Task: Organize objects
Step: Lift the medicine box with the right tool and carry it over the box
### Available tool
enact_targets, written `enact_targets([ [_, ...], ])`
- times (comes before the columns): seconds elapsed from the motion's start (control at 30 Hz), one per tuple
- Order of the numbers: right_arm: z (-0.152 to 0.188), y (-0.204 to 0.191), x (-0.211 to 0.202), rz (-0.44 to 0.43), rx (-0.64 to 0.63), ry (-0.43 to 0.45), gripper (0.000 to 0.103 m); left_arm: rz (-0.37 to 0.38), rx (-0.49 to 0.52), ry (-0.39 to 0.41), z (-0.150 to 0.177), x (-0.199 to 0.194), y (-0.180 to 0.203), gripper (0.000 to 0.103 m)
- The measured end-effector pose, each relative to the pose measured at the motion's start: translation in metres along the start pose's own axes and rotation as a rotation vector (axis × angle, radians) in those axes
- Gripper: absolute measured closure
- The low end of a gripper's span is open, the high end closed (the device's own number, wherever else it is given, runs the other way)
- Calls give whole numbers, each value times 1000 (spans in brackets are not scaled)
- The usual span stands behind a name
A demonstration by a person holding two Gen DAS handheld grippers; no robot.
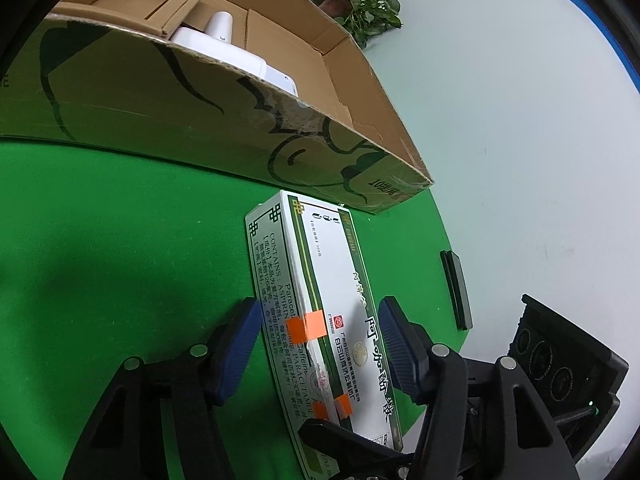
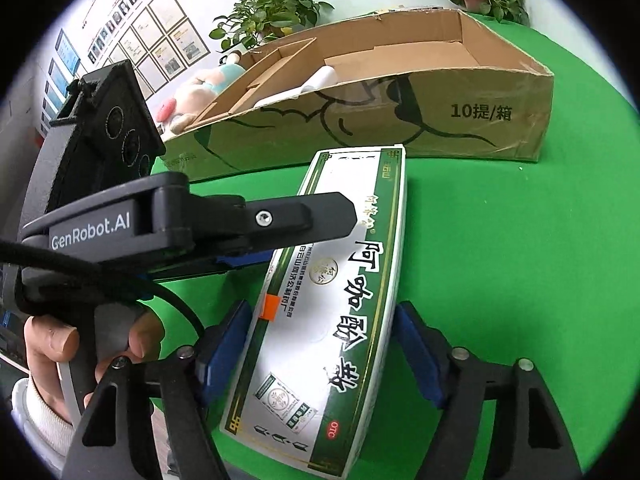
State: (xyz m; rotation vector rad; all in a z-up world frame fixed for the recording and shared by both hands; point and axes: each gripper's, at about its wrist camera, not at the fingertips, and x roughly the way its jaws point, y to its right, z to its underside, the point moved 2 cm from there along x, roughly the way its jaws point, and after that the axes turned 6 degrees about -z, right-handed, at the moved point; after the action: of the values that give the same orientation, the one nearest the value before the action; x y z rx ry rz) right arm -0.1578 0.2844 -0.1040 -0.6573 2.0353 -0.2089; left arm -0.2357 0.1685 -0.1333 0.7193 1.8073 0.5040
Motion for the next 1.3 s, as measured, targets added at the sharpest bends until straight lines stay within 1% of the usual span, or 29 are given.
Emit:
enact_targets([
  [0.27, 7, 0, -6, 2, 15, 21, 32, 16, -14, -23, -1, 9, 3, 46],
  [0.4, 10, 5, -11, -51, 67, 22, 32, 15, -11, -19, -2, 10, 3, 47],
  [0.5, 13, 8, -12, -128, 108, 10, 32, 14, -13, -30, -4, 12, 4, 54],
  [0.63, 17, 3, -14, -136, 112, 11, 32, 5, -16, -31, -6, 13, 3, 55],
  [0.7, 18, 1, -15, -129, 100, 13, 32, 4, -12, -23, -9, 11, 5, 57],
  [0.83, 19, -7, -25, -107, 66, 36, 33, 7, 11, 9, -17, 3, 13, 59],
  [1.0, 4, -18, -30, -70, 23, 75, 35, 15, 53, 56, -30, -12, 28, 62],
  [1.07, -1, -23, -35, -39, 1, 97, 37, 14, 70, 79, -36, -19, 35, 63],
  [1.17, -8, -28, -44, -16, -19, 130, 39, 16, 102, 118, -46, -30, 47, 63],
  [1.2, -10, -28, -47, -7, -27, 141, 39, 18, 108, 125, -44, -30, 53, 63],
  [1.27, -14, -34, -54, 15, -49, 166, 40, 27, 134, 148, -62, -33, 60, 63],
  [1.3, -18, -38, -58, 29, -62, 184, 40, 30, 142, 155, -69, -29, 72, 63],
])
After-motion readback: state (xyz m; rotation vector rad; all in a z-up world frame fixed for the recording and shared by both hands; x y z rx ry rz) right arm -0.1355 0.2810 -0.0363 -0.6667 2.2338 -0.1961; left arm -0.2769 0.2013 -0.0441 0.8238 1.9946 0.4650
